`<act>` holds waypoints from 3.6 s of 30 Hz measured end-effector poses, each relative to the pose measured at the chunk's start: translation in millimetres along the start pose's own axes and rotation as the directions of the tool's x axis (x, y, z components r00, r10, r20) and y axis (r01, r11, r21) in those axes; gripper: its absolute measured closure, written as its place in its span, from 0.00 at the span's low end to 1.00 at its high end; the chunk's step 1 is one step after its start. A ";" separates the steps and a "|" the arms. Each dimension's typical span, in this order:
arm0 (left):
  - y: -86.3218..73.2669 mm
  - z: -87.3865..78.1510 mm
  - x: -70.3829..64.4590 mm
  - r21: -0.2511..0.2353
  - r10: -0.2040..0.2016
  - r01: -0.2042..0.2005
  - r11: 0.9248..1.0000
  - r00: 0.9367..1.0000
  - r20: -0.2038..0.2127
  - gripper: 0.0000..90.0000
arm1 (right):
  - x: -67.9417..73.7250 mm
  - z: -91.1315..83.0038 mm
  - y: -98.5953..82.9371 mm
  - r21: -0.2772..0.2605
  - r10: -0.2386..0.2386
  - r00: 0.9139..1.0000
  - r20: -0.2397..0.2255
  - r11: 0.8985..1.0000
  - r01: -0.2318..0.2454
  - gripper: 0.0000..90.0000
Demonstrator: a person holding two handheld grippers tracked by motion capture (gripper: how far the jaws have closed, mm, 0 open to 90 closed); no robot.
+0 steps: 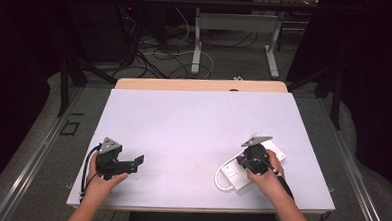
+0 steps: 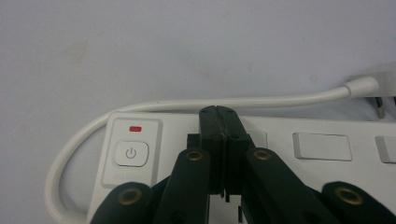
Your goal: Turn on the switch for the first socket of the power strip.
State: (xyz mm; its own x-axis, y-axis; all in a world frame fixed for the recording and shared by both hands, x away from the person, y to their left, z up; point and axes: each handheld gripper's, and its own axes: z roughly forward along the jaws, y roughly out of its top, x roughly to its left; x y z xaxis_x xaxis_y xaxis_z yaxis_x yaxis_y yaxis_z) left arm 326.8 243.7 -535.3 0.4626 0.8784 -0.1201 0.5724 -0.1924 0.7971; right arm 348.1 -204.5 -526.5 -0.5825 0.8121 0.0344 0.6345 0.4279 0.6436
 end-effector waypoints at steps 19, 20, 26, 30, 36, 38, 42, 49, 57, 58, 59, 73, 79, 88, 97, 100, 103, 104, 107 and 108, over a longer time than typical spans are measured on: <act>0.0 0.5 0.0 0.006 -0.001 0.001 1.000 1.000 0.000 0.06 | -3.4 0.0 -0.7 -0.013 0.022 0.999 -0.028 1.000 -0.022 0.95; 0.0 0.6 -0.1 0.006 -0.001 0.001 1.000 1.000 -0.001 0.06 | -3.5 -0.1 -0.7 -0.013 0.022 0.999 -0.032 1.000 -0.023 0.95; 0.0 0.6 0.0 0.007 -0.001 0.001 1.000 1.000 -0.001 0.06 | -3.2 -0.6 -0.7 -0.013 0.015 0.999 -0.040 1.000 -0.016 0.89; 0.0 0.5 0.0 0.007 0.000 0.000 1.000 1.000 -0.001 0.06 | -2.4 -0.9 -1.0 -0.014 0.013 0.999 -0.044 1.000 -0.013 0.86; 0.0 0.4 0.4 0.008 0.002 -0.002 1.000 1.000 -0.001 0.06 | -1.4 -2.7 -0.5 -0.024 0.014 0.999 -0.042 1.000 -0.015 0.80; -0.1 0.5 0.2 0.008 0.002 -0.002 1.000 1.000 -0.001 0.06 | -1.9 -3.6 -0.6 -0.024 0.009 0.999 -0.050 1.000 -0.010 0.78; -0.1 0.6 0.2 0.008 0.001 -0.001 1.000 1.000 -0.001 0.06 | -3.0 -4.9 -0.8 -0.038 -0.004 0.999 -0.047 0.999 0.002 0.75; 0.0 0.7 -0.1 0.011 0.000 0.000 1.000 1.000 -0.001 0.06 | -4.4 -7.2 -0.5 -0.062 -0.019 0.999 -0.041 0.998 0.016 0.66; -0.1 1.2 0.0 0.011 0.001 -0.001 1.000 1.000 0.000 0.06 | -2.1 -6.2 -0.7 -0.071 -0.045 0.999 -0.028 0.997 0.043 0.52; -0.1 1.3 0.0 0.011 0.001 -0.001 1.000 1.000 0.000 0.06 | -2.3 -6.9 -0.8 -0.063 -0.051 0.998 -0.025 0.997 0.049 0.51; -0.2 1.3 0.0 0.011 0.000 0.000 1.000 1.000 0.000 0.06 | -2.1 -6.5 -1.1 -0.068 -0.050 0.998 -0.023 0.996 0.048 0.49; -0.2 1.7 -0.2 0.011 -0.001 0.001 1.000 1.000 0.002 0.06 | -1.0 -12.7 1.0 -0.090 -0.049 0.999 0.009 0.995 0.049 0.34; -0.2 1.8 0.2 0.011 -0.002 0.002 1.000 1.000 0.005 0.06 | 0.0 -15.4 1.9 -0.086 -0.040 0.999 0.031 0.995 0.042 0.32; -0.2 1.1 1.0 0.014 0.001 -0.001 1.000 1.000 0.002 0.06 | 0.1 -17.2 1.7 -0.084 -0.020 1.000 0.014 0.996 0.021 0.19; -0.5 1.4 1.7 0.003 -0.004 0.004 1.000 1.000 0.001 0.06 | -4.1 -20.6 2.5 -0.117 0.023 0.999 0.034 0.993 -0.019 0.05; -0.1 1.1 2.4 0.010 -0.008 0.008 1.000 1.000 0.001 0.06 | -5.7 -21.6 2.8 -0.139 0.036 0.999 0.040 0.990 -0.031 0.00; 0.6 2.1 3.3 0.011 -0.012 0.012 1.000 1.000 0.003 0.06 | -7.1 -22.8 2.2 -0.158 0.022 0.998 0.052 0.987 -0.013 0.00; 0.7 2.7 3.6 0.010 -0.014 0.014 1.000 1.000 0.006 0.06 | -7.4 -23.6 2.0 -0.160 0.015 0.999 0.052 0.987 -0.006 0.00; 1.2 3.8 3.4 0.014 -0.018 0.018 1.000 1.000 0.004 0.06 | -8.6 -24.4 1.5 -0.170 0.003 0.999 0.046 0.985 0.005 0.00; 1.3 3.9 3.5 0.015 -0.017 0.017 1.000 1.000 0.004 0.06 | -8.7 -24.5 1.5 -0.173 0.010 0.999 0.043 0.985 -0.002 0.00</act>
State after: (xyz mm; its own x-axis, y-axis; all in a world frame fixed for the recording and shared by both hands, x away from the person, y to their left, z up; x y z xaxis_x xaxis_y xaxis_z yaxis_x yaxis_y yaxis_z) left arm 331.9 244.8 -537.0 0.4559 0.8796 -0.1358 0.5898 -0.1843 0.7862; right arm 341.7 -220.6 -507.1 -0.5541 0.8324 0.0079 0.5383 0.3510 0.7662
